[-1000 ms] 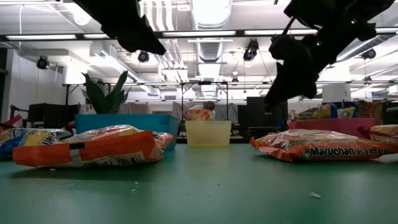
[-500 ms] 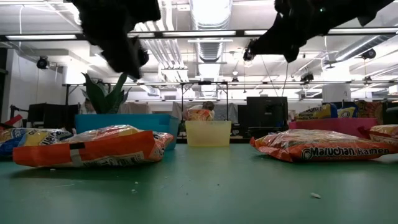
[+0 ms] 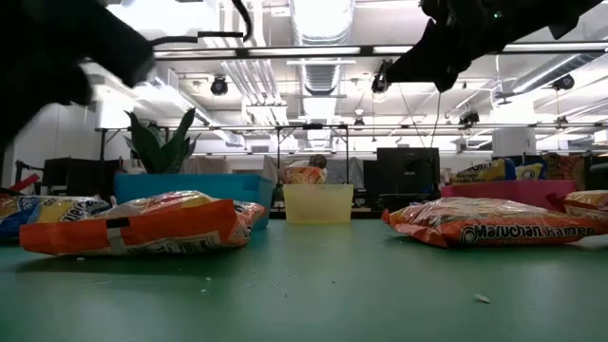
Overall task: Sort Maruchan noodles
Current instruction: Put the orange noodle pack into the yellow bin
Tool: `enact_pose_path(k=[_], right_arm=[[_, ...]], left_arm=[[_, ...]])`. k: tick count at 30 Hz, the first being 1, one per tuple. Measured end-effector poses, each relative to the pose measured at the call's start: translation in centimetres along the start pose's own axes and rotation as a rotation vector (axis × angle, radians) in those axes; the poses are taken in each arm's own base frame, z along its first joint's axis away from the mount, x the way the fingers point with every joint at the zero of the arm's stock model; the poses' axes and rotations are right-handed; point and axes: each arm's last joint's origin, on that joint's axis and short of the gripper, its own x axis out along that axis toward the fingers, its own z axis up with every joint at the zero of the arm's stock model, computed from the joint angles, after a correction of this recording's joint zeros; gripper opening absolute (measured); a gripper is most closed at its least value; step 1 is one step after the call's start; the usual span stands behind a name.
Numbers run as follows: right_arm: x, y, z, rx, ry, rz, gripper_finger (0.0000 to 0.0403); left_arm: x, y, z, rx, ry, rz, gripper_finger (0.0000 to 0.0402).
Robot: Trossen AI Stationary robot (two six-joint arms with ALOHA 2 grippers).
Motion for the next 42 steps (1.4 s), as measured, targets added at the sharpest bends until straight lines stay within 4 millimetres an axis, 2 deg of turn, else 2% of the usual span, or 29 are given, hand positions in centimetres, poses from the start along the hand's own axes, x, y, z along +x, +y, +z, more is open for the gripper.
enact_pose_path(k=[6, 10, 13, 19, 27, 38, 42], right_arm=[[0.0, 0.0, 0.1, -0.044, -0.015, -0.004, 0.0059], [0.0, 0.0, 0.3, -0.069, -0.036, -0.003, 0.0059], [0.0, -0.1, 0.4, -0.107, -0.038, -0.008, 0.0059], [0.2, -0.8, 1.1, -0.118, -0.106, -0.044, 0.0059], [0.2, -1.4, 1.6, -0.166, -0.146, -0.075, 0.0059], [0.1, -1.6, 1.9, -0.208, -0.182, -0.084, 0.0059], [0.1, -1.6, 2.0, -0.208, -0.191, -0.085, 0.0059]], left_arm=[[0.3, -3.6, -2.4, -0.02, 0.032, -0.089, 0.0169], [0.1, -6.0, -3.8, -0.022, -0.079, -0.114, 0.0166], [0.4, -7.1, -4.0, -0.02, -0.198, -0.102, 0.0166], [2.2, -8.3, -4.2, -0.065, -0.124, -0.132, 0.0166], [4.4, -9.2, -4.9, -0.081, -0.095, -0.078, 0.0166], [5.5, -9.4, -4.7, -0.093, -0.108, -0.038, 0.0165], [5.9, -9.5, -4.6, -0.094, -0.105, -0.027, 0.0152]])
